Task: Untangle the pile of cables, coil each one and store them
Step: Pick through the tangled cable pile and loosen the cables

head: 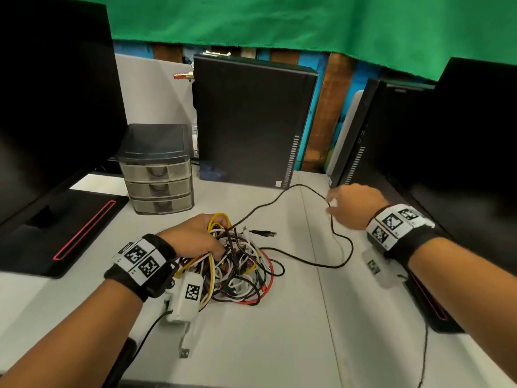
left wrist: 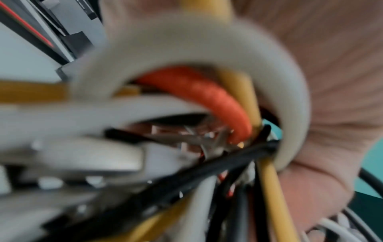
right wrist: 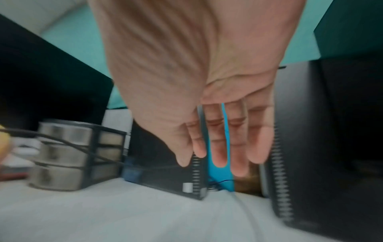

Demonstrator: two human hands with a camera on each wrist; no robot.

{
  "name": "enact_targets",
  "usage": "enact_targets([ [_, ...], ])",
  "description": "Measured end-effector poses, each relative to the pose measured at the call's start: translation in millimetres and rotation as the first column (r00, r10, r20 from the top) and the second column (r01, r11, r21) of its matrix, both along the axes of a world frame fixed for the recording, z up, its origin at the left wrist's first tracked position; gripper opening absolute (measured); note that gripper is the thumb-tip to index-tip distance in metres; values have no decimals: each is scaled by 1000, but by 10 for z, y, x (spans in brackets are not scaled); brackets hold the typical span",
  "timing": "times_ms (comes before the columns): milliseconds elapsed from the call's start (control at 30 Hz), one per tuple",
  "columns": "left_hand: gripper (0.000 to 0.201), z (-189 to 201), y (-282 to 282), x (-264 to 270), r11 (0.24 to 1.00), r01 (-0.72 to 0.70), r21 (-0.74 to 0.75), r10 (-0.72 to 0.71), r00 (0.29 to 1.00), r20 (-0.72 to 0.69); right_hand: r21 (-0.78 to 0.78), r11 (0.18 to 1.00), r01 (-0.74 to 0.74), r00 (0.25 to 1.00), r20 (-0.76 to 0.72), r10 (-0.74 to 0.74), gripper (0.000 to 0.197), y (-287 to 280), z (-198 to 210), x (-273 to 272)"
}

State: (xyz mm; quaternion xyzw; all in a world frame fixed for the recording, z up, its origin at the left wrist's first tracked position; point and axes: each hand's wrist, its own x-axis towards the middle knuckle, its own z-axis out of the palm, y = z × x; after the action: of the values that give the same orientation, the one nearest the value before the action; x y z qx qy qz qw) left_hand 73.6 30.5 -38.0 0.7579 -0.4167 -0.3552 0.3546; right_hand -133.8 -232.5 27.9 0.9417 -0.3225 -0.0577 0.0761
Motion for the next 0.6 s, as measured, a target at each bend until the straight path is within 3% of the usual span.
enact_targets([
  [67, 45, 12, 19, -5, 998, -13, -66, 9, 998, -58, 295, 944, -149, 982, 160, 105, 24, 302, -157, 71],
  [167, 50, 25, 41, 16, 986, -40, -161, 23, 994, -107, 717, 659, -227, 963, 264, 45, 28, 707, -414, 158],
  [267, 51, 28, 52, 38, 973, -64, -221, 33, 989, -141, 847, 450, -283, 951, 310, 14, 38, 871, -596, 222],
  [300, 52, 23, 59, 39, 971, -68, -231, 32, 987, -158, 851, 425, -308, 942, 334, 15, 37, 884, -598, 229],
  [367, 53, 12, 71, 29, 971, -49, -235, 5, 983, -184, 829, 454, -326, 933, 359, 16, 25, 878, -554, 238],
  [433, 52, -5, 66, 3, 975, -8, -224, -36, 981, -190, 764, 539, -355, 901, 433, -21, 17, 845, -515, 254],
  [467, 51, -6, 51, -23, 976, 1, -219, -44, 980, -193, 656, 643, -395, 854, 520, -6, 15, 823, -507, 268],
  [533, 48, 7, 1, -70, 975, -5, -223, -40, 979, -200, 285, 853, -438, 762, 622, 183, 12, 785, -517, 303],
  [567, 49, 15, -19, -89, 974, -10, -225, -39, 977, -210, 150, 886, -440, 748, 607, 269, 12, 792, -533, 318],
  [600, 51, 22, -28, -101, 975, -5, -224, -46, 974, -221, 125, 889, -441, 753, 591, 290, 12, 805, -550, 337],
])
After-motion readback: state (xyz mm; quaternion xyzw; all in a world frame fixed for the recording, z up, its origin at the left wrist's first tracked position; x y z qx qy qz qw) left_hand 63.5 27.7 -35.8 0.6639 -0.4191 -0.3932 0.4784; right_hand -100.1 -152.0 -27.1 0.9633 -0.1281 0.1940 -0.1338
